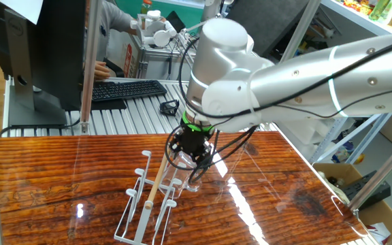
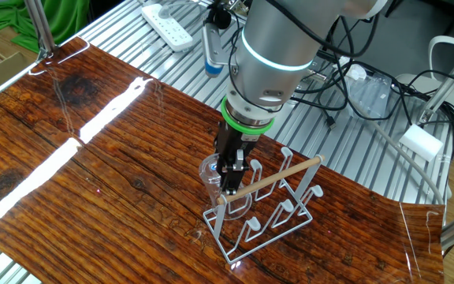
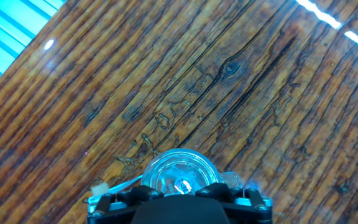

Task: Put the cup on the cup rack

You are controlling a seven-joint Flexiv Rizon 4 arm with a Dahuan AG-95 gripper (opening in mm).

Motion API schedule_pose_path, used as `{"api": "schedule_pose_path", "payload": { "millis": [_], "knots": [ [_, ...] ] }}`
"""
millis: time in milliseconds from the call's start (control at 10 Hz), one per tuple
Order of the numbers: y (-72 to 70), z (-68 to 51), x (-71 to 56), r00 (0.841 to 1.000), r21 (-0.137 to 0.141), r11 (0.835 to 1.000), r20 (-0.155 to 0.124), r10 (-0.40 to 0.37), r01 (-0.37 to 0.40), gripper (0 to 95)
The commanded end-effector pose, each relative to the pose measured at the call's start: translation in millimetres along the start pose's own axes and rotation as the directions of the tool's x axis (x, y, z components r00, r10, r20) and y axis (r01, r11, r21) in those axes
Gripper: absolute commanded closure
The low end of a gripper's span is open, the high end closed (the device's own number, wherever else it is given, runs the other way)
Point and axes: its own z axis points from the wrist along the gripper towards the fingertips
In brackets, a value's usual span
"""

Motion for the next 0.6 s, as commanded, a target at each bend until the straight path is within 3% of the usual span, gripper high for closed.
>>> {"api": "schedule_pose_path", "payload": {
  "millis": [100, 600],
  "knots": [
    [-2.4, 0.3, 0.6, 1.0, -0.001, 1.0, 0.0, -0.003, 0.003, 95.0],
    [-4.8, 5.3, 0.9, 1.0, -0.006, 1.0, -0.001, -0.009, 0.009, 95.0]
  ]
}}
